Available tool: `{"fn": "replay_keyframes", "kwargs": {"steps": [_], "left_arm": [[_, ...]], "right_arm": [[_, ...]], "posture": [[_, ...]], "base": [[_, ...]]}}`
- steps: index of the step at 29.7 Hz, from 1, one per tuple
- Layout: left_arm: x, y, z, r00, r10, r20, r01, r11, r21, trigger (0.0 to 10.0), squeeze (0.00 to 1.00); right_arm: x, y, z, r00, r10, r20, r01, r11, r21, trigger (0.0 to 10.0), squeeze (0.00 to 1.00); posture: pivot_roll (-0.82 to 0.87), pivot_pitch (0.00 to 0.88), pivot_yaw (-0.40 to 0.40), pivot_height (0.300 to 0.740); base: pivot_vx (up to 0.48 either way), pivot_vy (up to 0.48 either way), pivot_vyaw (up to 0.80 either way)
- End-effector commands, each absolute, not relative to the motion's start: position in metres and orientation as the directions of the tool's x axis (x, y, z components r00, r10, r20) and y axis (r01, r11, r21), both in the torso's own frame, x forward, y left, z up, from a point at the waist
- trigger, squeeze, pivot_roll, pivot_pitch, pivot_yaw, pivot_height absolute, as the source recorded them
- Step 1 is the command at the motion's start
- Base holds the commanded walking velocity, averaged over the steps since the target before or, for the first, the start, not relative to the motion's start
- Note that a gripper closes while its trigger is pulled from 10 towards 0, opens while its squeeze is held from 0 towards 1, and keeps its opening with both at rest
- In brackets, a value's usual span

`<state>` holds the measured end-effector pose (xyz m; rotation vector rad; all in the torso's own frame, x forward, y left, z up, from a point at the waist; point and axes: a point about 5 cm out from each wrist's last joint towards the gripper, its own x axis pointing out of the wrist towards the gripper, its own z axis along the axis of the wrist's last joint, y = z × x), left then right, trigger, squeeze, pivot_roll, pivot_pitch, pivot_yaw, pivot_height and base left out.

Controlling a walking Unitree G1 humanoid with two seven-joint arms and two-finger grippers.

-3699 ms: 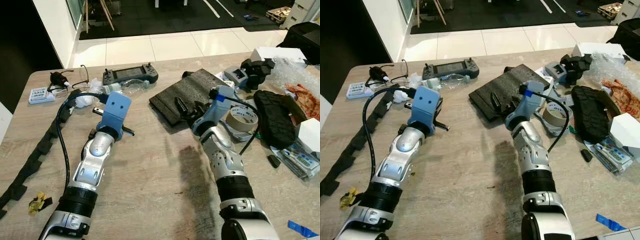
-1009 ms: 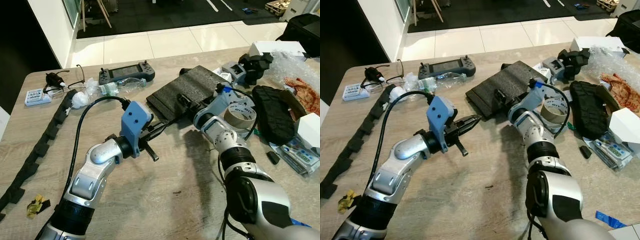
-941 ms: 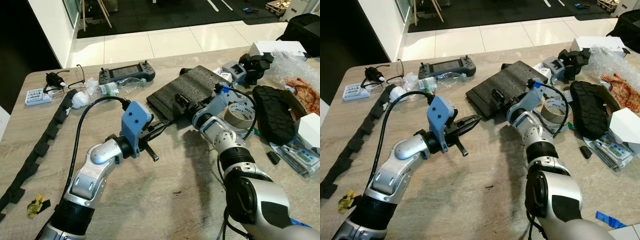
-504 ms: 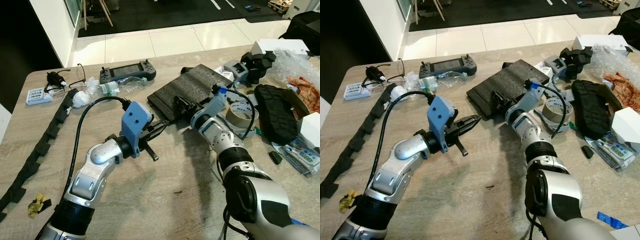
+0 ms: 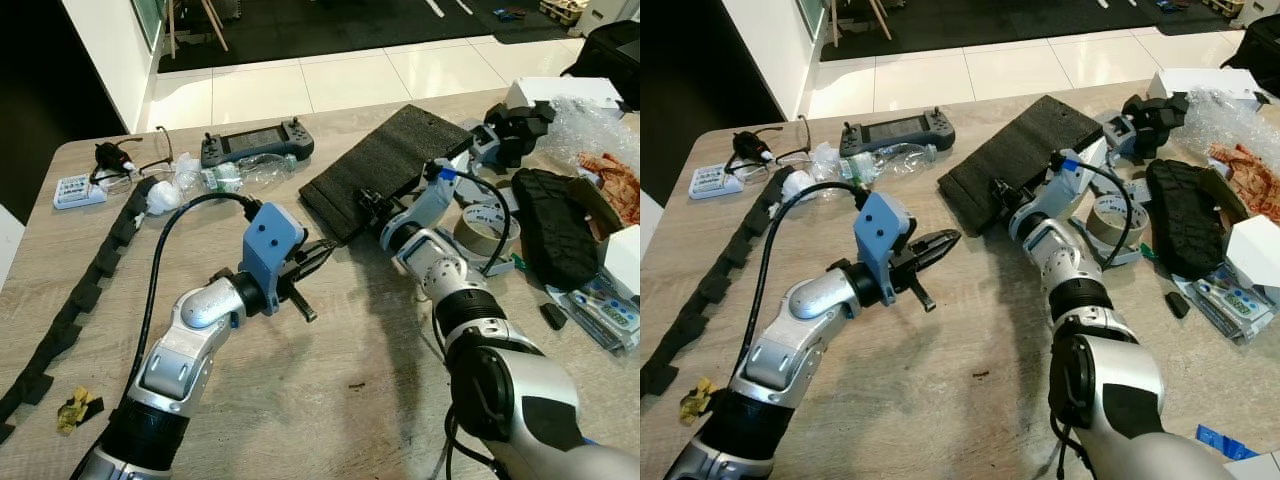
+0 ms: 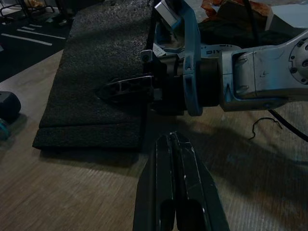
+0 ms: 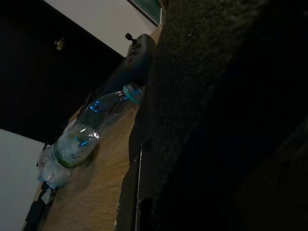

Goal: Picking trash to rubbish bin

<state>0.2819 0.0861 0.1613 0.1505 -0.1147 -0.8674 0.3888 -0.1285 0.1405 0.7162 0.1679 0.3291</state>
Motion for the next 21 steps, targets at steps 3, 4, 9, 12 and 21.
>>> {"fn": "replay_keyframes", "kwargs": {"steps": [3,4,9,12,21], "left_arm": [[0.287,0.091,0.160,0.672,-0.740,0.034,0.723,0.665,0.186,10.0,0.00],[0.291,0.094,0.161,0.700,-0.713,0.043,0.694,0.694,0.192,10.0,0.00],[0.306,0.106,0.156,0.812,-0.584,0.008,0.566,0.789,0.240,10.0,0.00],[0.313,0.118,0.157,0.867,-0.498,0.019,0.479,0.844,0.243,10.0,0.00],[0.315,0.124,0.160,0.890,-0.454,0.047,0.437,0.878,0.194,10.0,0.00]], "right_arm": [[0.391,-0.113,0.166,0.905,0.420,0.061,-0.376,0.725,0.577,0.0,0.00],[0.392,-0.111,0.175,0.895,0.436,0.093,-0.412,0.730,0.545,0.0,0.00],[0.389,-0.109,0.185,0.889,0.443,0.117,-0.452,0.804,0.386,0.0,0.00],[0.381,-0.109,0.195,0.888,0.437,0.141,-0.440,0.898,-0.008,0.0,0.00],[0.370,-0.118,0.197,0.891,0.427,0.151,-0.402,0.899,-0.173,0.0,0.00]], "posture": [[-0.01,0.104,0.069,0.740],[-0.01,0.103,0.069,0.740],[-0.01,0.101,0.068,0.740],[-0.01,0.101,0.065,0.740],[-0.02,0.100,0.063,0.740]], "base": [[0.000,0.000,0.00],[0.000,0.000,0.00],[0.000,0.000,0.00],[0.000,0.000,0.00],[0.000,0.000,0.00]]}}
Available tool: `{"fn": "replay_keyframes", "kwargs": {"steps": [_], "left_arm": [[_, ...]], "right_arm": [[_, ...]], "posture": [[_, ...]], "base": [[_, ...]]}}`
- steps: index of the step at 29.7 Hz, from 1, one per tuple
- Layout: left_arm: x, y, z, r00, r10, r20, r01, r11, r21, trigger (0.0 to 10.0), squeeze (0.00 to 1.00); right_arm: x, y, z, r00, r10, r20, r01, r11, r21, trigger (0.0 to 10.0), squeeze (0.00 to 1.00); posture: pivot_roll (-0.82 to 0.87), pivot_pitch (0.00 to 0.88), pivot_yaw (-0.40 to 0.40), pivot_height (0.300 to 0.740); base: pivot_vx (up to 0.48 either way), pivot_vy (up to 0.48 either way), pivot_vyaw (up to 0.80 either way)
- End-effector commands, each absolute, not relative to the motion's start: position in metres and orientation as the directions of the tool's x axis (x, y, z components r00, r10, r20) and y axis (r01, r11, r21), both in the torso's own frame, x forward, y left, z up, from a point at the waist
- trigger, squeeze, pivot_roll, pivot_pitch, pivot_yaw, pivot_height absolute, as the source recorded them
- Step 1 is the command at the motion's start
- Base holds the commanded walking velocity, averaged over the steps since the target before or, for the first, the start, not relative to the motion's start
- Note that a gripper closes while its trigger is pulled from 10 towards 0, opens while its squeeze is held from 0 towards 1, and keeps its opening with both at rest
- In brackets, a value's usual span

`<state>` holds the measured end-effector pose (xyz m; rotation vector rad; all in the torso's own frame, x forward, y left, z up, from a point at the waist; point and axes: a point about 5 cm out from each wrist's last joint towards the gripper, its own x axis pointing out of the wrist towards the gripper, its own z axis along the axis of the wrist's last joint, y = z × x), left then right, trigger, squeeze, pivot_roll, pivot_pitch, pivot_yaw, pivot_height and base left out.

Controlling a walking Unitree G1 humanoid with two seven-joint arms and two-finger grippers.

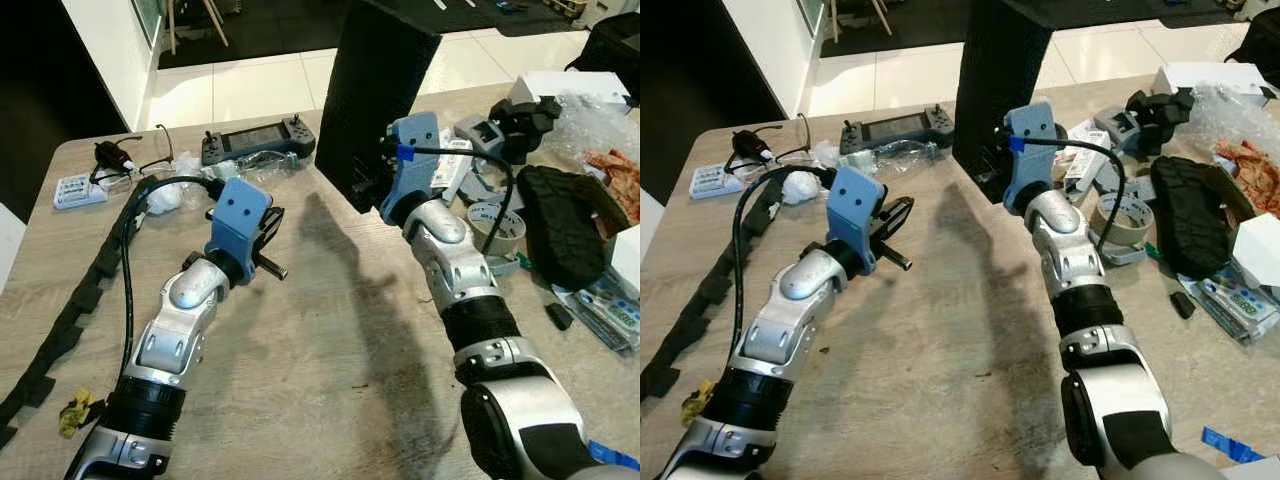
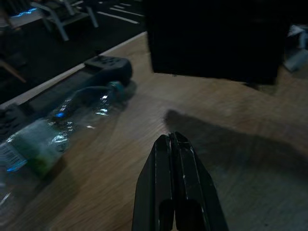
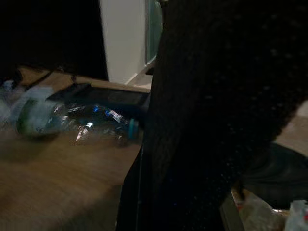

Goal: Picking trash to rubbish bin

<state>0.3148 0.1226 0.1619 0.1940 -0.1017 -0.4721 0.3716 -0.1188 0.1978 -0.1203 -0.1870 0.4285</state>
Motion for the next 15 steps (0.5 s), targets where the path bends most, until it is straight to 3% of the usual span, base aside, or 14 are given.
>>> {"fn": "replay_keyframes", "kwargs": {"steps": [1,15], "left_arm": [[0.3151,0.1239,0.1599,0.891,-0.452,0.049,0.435,0.880,0.192,10.0,0.00],[0.3174,0.1254,0.1626,0.914,-0.395,0.094,0.374,0.910,0.179,10.0,0.00]], "right_arm": [[0.3679,-0.1195,0.1968,0.892,0.427,0.151,-0.398,0.898,-0.186,0.0,0.00],[0.3642,-0.1261,0.1931,0.886,0.439,0.151,-0.356,0.852,-0.384,0.0,0.00]], "posture": [[-0.02,0.100,0.063,0.740],[-0.03,0.087,0.051,0.740]], "base": [[0.000,0.000,0.00],[0.000,0.000,0.00]]}}
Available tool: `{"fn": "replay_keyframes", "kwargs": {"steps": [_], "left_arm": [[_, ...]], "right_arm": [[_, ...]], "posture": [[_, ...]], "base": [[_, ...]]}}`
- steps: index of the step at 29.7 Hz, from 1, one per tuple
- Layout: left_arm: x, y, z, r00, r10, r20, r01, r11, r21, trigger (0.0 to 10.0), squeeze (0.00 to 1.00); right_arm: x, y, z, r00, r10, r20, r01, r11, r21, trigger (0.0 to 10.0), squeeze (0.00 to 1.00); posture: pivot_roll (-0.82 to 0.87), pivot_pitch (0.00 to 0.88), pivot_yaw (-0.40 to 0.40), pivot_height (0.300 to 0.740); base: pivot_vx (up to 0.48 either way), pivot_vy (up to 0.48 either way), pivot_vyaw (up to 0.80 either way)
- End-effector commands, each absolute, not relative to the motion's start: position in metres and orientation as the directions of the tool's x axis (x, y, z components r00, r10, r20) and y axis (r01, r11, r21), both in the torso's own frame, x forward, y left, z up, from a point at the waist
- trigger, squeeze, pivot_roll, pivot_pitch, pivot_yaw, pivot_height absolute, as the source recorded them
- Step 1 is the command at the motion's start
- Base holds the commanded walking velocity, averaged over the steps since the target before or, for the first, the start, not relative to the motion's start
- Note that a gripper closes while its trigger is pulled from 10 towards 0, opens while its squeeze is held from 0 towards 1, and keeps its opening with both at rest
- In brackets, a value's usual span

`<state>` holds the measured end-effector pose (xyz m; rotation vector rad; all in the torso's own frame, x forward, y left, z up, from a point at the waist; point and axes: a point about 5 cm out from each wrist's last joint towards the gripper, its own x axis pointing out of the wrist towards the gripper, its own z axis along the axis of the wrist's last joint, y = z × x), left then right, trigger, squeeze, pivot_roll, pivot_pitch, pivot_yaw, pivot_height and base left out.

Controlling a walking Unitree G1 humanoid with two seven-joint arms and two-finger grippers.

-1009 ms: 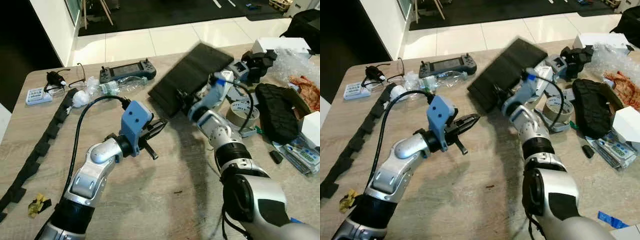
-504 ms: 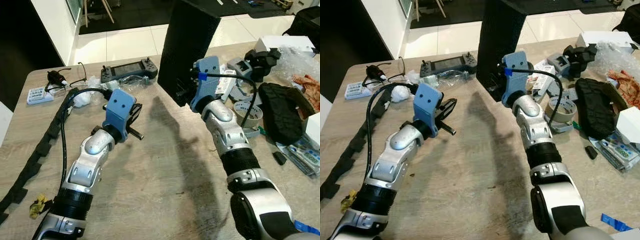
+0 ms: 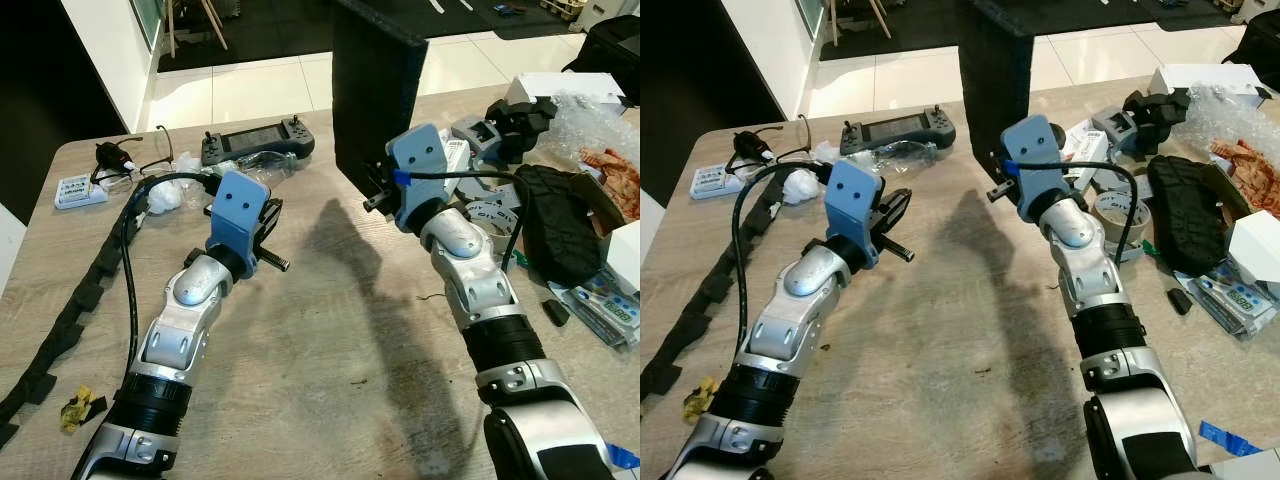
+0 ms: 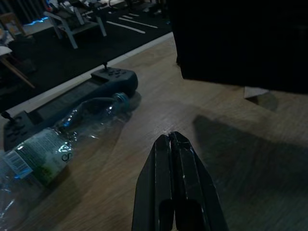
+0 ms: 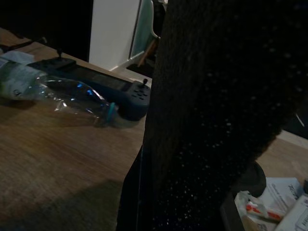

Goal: Picking trash to rubbish bin

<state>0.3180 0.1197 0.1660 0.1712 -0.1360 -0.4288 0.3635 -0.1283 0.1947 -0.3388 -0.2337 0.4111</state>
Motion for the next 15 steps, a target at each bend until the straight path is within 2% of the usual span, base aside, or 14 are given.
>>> {"fn": "replay_keyframes", "kwargs": {"steps": [1,5,10,15], "left_arm": [[0.317,0.126,0.163,0.916,-0.390,0.097,0.369,0.912,0.179,10.0,0.00],[0.317,0.130,0.163,0.923,-0.371,0.106,0.350,0.920,0.174,10.0,0.00],[0.311,0.140,0.162,0.931,-0.351,0.099,0.327,0.924,0.198,10.0,0.00],[0.302,0.149,0.160,0.941,-0.325,0.097,0.302,0.932,0.199,10.0,0.00]], "right_arm": [[0.365,-0.126,0.193,0.885,0.440,0.154,-0.356,0.851,-0.386,0.0,0.00],[0.372,-0.128,0.194,0.883,0.445,0.148,-0.348,0.834,-0.428,0.0,0.00],[0.391,-0.128,0.210,0.863,0.494,0.107,-0.328,0.709,-0.625,0.0,0.00],[0.400,-0.128,0.227,0.858,0.505,0.093,-0.303,0.645,-0.702,0.0,0.00]], "posture": [[-0.03,0.087,0.051,0.740],[-0.02,0.100,0.038,0.740],[0.00,0.145,0.012,0.740],[0.01,0.177,-0.007,0.740]], "base": [[0.000,0.000,0.00],[0.000,0.000,0.00],[0.000,0.000,0.00],[0.000,0.000,0.00]]}}
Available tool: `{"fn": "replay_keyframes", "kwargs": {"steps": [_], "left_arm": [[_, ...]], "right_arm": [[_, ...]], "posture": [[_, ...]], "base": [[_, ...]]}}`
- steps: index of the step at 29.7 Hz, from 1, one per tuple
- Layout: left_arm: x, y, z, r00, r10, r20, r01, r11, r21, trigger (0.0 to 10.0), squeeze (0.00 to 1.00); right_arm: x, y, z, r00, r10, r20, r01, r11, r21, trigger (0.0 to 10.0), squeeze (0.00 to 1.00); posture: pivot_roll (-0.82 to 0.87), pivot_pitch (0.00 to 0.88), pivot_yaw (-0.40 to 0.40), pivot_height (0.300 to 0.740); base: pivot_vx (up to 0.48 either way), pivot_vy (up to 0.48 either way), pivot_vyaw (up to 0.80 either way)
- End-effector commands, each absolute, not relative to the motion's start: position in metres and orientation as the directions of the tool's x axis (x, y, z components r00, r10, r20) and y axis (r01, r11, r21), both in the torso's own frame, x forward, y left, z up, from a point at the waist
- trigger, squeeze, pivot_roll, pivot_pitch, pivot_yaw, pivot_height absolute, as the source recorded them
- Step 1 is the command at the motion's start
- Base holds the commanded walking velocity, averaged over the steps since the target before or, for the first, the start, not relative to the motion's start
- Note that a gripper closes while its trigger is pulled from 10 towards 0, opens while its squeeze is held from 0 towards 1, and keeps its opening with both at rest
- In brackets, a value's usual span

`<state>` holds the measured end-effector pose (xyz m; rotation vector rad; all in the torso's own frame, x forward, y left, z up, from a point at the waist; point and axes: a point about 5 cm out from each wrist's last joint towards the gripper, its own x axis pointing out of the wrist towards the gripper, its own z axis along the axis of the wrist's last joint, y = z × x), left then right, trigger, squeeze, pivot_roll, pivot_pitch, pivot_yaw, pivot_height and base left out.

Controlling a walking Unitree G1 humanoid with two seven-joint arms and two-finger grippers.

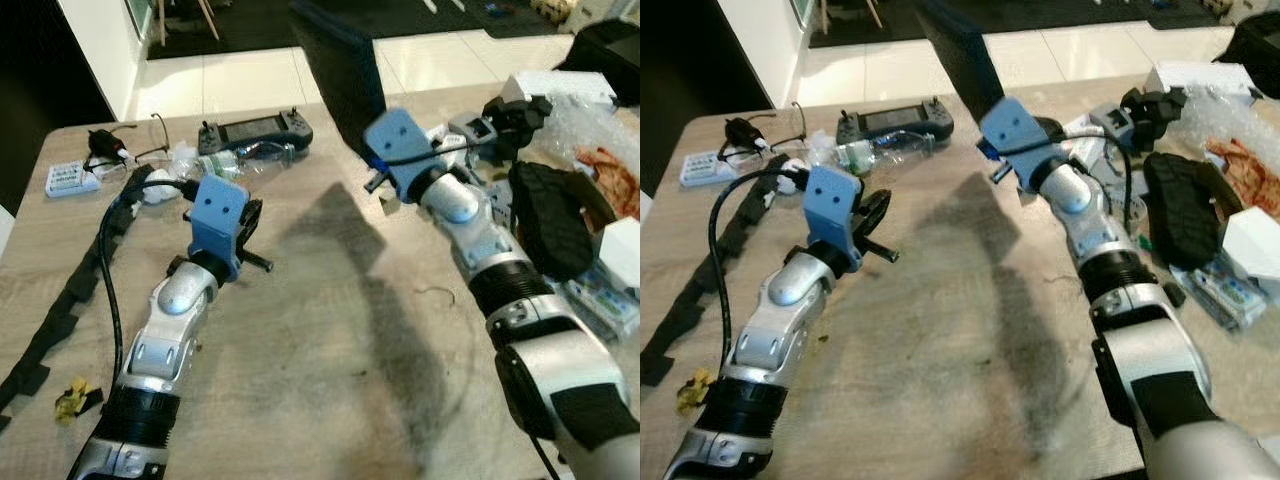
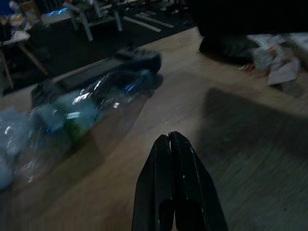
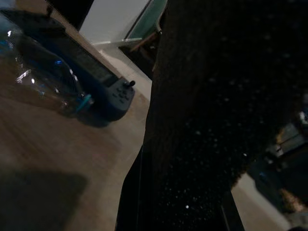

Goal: Picking trash to rubbish bin

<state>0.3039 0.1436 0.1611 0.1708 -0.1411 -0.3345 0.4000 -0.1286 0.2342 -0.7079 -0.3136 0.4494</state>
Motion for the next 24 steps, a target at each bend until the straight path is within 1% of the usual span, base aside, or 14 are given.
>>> {"fn": "replay_keyframes", "kwargs": {"steps": [1,5,6,7,8,11,12,13,17,20,21,24], "left_arm": [[0.298,0.152,0.160,0.943,-0.319,0.093,0.295,0.933,0.205,10.0,0.00],[0.287,0.156,0.161,0.944,-0.314,0.098,0.289,0.934,0.209,10.0,0.00],[0.287,0.156,0.161,0.944,-0.314,0.098,0.289,0.934,0.209,10.0,0.00],[0.285,0.157,0.162,0.944,-0.315,0.097,0.289,0.933,0.213,10.0,0.00],[0.285,0.157,0.162,0.944,-0.315,0.097,0.289,0.933,0.213,10.0,0.00],[0.282,0.159,0.163,0.943,-0.319,0.093,0.292,0.930,0.224,10.0,0.00],[0.281,0.159,0.164,0.943,-0.319,0.093,0.292,0.929,0.225,10.0,0.00],[0.281,0.159,0.164,0.943,-0.319,0.093,0.292,0.929,0.225,10.0,0.00],[0.278,0.160,0.166,0.944,-0.316,0.089,0.290,0.930,0.227,10.0,0.00],[0.278,0.160,0.166,0.944,-0.316,0.089,0.290,0.930,0.227,10.0,0.00],[0.278,0.160,0.167,0.945,-0.316,0.088,0.290,0.930,0.226,10.0,0.00],[0.278,0.158,0.168,0.944,-0.318,0.088,0.293,0.930,0.224,10.0,0.00]], "right_arm": [[0.402,-0.128,0.230,0.858,0.508,0.076,-0.302,0.618,-0.726,0.0,0.00],[0.405,-0.125,0.229,0.846,0.533,-0.026,-0.317,0.462,-0.828,0.0,0.00],[0.405,-0.125,0.229,0.846,0.533,-0.026,-0.317,0.462,-0.828,0.0,0.00],[0.406,-0.124,0.224,0.836,0.541,-0.091,-0.344,0.386,-0.856,0.0,0.00],[0.406,-0.124,0.224,0.836,0.541,-0.091,-0.344,0.386,-0.856,0.0,0.00],[0.405,-0.124,0.212,0.811,0.538,-0.229,-0.406,0.237,-0.882,0.0,0.00],[0.405,-0.124,0.211,0.805,0.536,-0.254,-0.416,0.204,-0.886,0.0,0.00],[0.405,-0.124,0.211,0.805,0.536,-0.254,-0.416,0.204,-0.886,0.0,0.00],[0.405,-0.123,0.210,0.780,0.534,-0.327,-0.443,0.102,-0.891,0.0,0.00],[0.405,-0.123,0.210,0.780,0.534,-0.327,-0.443,0.102,-0.891,0.0,0.00],[0.404,-0.122,0.211,0.763,0.547,-0.344,-0.462,0.090,-0.882,0.0,0.00],[0.399,-0.114,0.211,0.649,0.619,-0.442,-0.590,0.044,-0.806,0.0,0.00]], "posture": [[0.02,0.192,-0.015,0.740],[0.03,0.214,-0.022,0.740],[0.03,0.214,-0.022,0.740],[0.04,0.220,-0.021,0.740],[0.04,0.220,-0.021,0.740],[0.04,0.229,-0.023,0.740],[0.04,0.229,-0.023,0.740],[0.04,0.229,-0.023,0.740],[0.05,0.233,-0.022,0.740],[0.05,0.233,-0.022,0.740],[0.05,0.234,-0.022,0.740],[0.05,0.234,-0.018,0.740]], "base": [[0.000,0.000,0.00],[0.000,0.000,0.00],[0.000,0.000,0.00],[0.000,0.000,0.00],[0.000,0.000,0.00],[0.000,0.000,0.00],[0.000,0.000,0.00],[0.000,0.000,0.00],[0.000,0.000,0.00],[0.000,0.000,0.00],[0.000,0.000,0.00],[0.000,0.000,0.00]]}}
